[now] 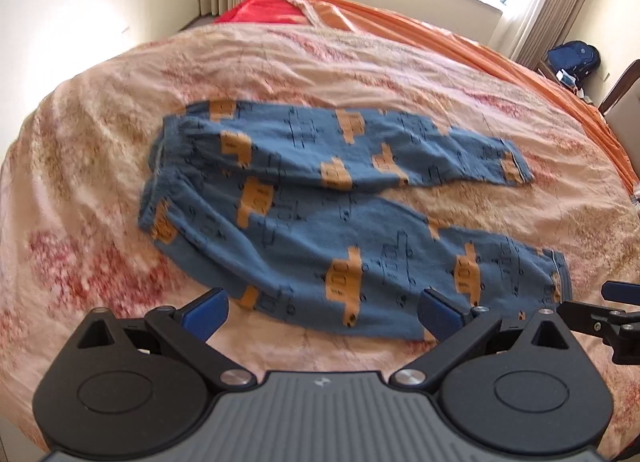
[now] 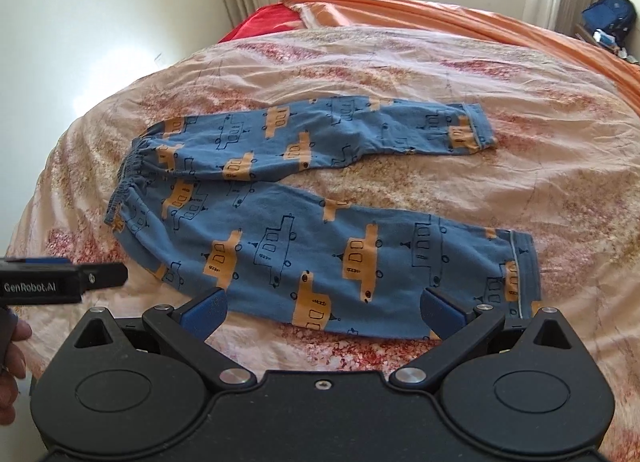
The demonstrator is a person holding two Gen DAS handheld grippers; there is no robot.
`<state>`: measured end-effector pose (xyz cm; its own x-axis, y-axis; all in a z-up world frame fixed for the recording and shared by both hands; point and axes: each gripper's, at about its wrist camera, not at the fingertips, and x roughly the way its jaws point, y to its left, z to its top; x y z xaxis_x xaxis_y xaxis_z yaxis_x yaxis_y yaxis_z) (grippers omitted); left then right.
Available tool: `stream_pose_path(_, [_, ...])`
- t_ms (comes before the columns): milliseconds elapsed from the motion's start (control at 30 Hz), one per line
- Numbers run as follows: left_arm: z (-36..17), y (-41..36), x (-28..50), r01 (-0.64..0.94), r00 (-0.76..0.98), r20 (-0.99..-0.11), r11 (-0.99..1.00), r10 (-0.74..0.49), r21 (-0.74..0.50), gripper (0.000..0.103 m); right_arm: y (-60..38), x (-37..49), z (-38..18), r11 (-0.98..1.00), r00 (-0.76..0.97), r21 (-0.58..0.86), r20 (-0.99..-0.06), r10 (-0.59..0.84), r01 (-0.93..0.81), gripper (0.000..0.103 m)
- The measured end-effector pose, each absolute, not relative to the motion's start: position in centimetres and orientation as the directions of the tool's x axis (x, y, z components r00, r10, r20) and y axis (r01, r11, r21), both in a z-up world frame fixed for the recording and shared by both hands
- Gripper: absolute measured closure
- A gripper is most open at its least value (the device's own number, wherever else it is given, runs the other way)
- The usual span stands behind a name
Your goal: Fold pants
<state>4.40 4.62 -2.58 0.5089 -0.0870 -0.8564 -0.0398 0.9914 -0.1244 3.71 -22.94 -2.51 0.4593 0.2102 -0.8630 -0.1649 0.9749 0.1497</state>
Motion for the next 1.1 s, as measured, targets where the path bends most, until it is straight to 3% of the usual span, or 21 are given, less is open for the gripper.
stream_pose_path(100, [-0.6, 6.9, 8.0, 0.013, 0.586, -0.807, 0.997, -0.070, -0.077, 0.000, -22.4, 7.4, -0.7, 0.959, 0.499, 0.145, -0.829, 0.253, -0.245, 0.001])
stream_pose_path(233, [-2.2, 10.1, 14.4, 0.065, 0.570, -0.819, 0.997, -0.062, -0.030, 0.000, -21.7, 12.9, 1.3, 0.915, 0.584, 0.136, -0.732, 0.351, -0.379, 0.000])
stream_pose_path(333, [-5.5, 12.4, 18.4, 0.091, 0.581, -0.813, 0.996, -0.045, 0.010, 0.000, -20.5, 19.9, -2.7, 0.861, 0.413, 0.156, -0.827, 0.382, -0.485, 0.002])
stream_pose_path(567, [-11.6, 16.3, 25.4, 0.234, 0.613, -0.784, 0.970, -0.099, 0.060, 0.001, -18.6, 29.2, -8.7, 0.780, 0.501, 0.048, -0.741, 0.447, -0.624, 0.001])
stream_pose_path(667, [-13.6, 17.0, 27.6, 0.312, 0.613, -0.781, 0.944, -0.118, 0.102, 0.001, -16.8, 32.6, -11.5, 0.669, 0.456, -0.047, -0.766, 0.453, -0.742, 0.003])
stream_pose_path(767, [-15.3, 17.5, 29.4, 0.397, 0.598, -0.788, 0.909, -0.150, 0.127, 0.007, -15.1, 34.8, -13.8, 0.547, 0.371, -0.069, -0.803, 0.466, -0.835, 0.010])
stream_pose_path(967, [-17.3, 18.6, 32.7, 0.436, 0.551, -0.813, 0.896, -0.187, 0.090, 0.013, -12.0, 38.9, -16.0, 0.449, 0.280, -0.040, -0.831, 0.481, -0.892, 0.011])
stream_pose_path(1100, [-17.8, 19.2, 34.2, 0.480, 0.498, -0.839, 0.875, -0.219, 0.057, 0.030, -10.4, 41.4, -16.6, 0.410, 0.201, 0.021, -0.847, 0.492, -0.912, 0.017])
